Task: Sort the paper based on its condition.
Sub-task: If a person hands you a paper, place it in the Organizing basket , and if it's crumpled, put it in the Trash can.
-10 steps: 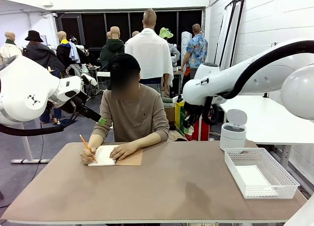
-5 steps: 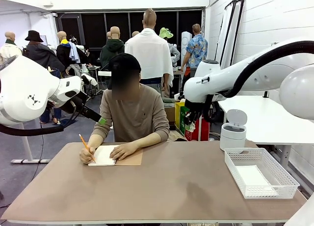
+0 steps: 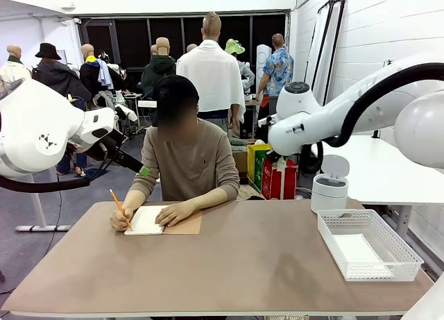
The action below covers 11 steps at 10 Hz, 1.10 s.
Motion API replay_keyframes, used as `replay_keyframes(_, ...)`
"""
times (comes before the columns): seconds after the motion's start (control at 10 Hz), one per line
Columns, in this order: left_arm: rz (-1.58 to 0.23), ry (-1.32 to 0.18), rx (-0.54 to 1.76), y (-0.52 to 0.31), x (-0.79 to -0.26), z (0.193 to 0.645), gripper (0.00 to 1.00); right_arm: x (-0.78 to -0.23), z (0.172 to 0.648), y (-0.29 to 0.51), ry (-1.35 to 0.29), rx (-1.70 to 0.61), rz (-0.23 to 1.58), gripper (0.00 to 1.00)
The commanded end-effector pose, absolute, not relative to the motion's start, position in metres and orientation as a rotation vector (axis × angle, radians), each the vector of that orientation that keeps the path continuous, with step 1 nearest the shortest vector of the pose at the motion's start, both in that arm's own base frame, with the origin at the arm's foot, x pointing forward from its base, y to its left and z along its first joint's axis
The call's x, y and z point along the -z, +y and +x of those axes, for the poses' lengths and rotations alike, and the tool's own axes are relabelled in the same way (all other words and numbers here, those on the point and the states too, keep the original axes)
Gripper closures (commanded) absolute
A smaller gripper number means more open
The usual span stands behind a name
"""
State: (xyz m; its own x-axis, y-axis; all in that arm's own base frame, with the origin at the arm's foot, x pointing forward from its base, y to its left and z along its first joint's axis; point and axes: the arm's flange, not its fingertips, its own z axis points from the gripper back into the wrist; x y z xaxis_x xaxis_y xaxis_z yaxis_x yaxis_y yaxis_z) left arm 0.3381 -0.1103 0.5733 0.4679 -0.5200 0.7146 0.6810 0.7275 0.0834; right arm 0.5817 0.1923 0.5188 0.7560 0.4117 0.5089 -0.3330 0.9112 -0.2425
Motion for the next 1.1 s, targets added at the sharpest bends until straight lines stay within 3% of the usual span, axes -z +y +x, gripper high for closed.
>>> replay_keyframes(0.0, -0.233, -0.789, 0.744, -0.109, -0.573, 0.338, 0.0, -0.512, 0.603, 0.187, -0.572, -0.216, -0.239, 0.58)
replay_keyframes(0.5, -0.233, -0.789, 0.744, -0.109, -0.573, 0.338, 0.0, -0.503, 0.637, 0.113, -0.563, 0.09, -0.258, 0.58)
replay_keyframes(1.0, -0.233, -0.789, 0.744, -0.109, -0.573, 0.338, 0.0, -0.499, 0.638, 0.092, -0.541, 0.084, -0.23, 0.58)
